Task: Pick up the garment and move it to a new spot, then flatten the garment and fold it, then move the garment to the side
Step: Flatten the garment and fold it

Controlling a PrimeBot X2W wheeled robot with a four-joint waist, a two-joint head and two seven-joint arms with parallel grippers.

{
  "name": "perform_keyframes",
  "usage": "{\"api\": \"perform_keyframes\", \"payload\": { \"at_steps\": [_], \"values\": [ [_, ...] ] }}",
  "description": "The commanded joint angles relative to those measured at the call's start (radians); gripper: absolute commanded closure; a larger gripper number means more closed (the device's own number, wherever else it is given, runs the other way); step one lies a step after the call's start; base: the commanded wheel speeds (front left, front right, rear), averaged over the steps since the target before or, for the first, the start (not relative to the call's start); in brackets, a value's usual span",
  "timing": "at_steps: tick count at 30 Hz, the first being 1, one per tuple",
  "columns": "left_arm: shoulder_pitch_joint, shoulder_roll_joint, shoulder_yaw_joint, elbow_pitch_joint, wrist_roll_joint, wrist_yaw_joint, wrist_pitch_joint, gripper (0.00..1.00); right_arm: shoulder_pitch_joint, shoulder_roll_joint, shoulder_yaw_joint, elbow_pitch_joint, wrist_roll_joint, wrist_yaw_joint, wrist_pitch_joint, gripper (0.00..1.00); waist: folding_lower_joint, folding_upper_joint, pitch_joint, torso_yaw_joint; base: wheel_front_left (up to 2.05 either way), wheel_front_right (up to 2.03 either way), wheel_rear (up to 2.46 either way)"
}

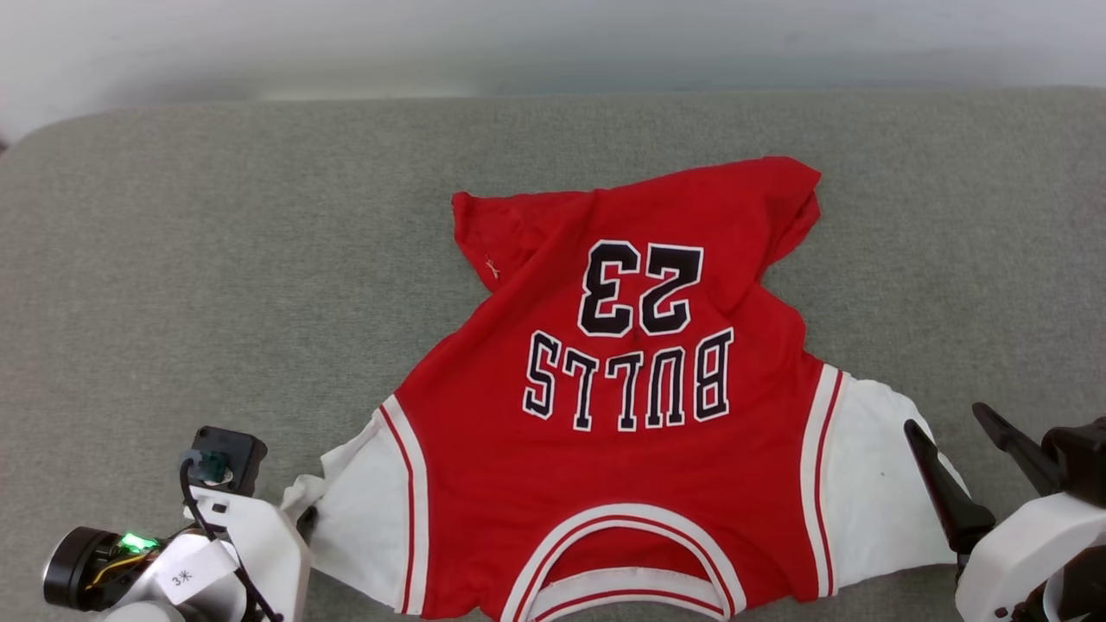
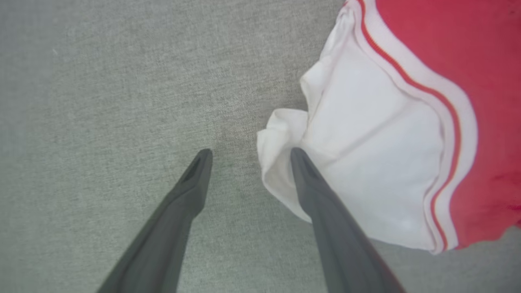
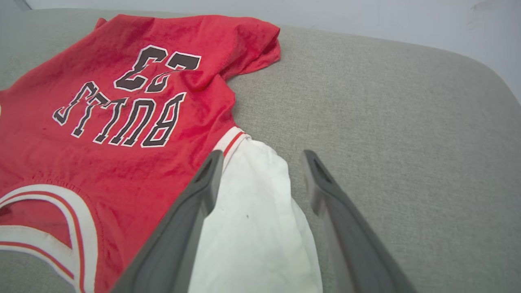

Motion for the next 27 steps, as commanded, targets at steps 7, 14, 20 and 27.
{"api": "perform_keyframes", "payload": {
  "at_steps": [7,14,20,27],
  "values": [
    [-0.026,0.025,-0.014,0.063,-0.027,-0.031,0.050,0.00,-0.012,0.007,0.009,0.012,0.001,0.000,-0.022,0.00,0.0000,-0.0001,0.048,-0.031,0.00,0.00,0.00],
    [-0.011,0.009,-0.054,0.152,-0.077,-0.076,0.099,1.00,-0.020,0.007,0.012,0.020,-0.004,0.000,-0.024,0.00,0.0000,-0.0001,0.066,-0.043,0.00,0.00,0.00],
    [-0.001,0.001,-0.019,0.127,-0.095,-0.062,0.026,1.00,0.001,-0.024,-0.004,0.030,0.004,0.000,0.006,0.00,0.0000,-0.0001,0.036,-0.034,0.00,0.00,0.00],
    [0.056,0.008,0.033,-0.038,-0.092,-0.017,-0.051,1.00,0.068,-0.063,-0.065,0.015,0.018,0.000,0.176,0.00,0.0000,-0.0001,-0.009,-0.004,0.00,0.00,0.00]
  ]
}}
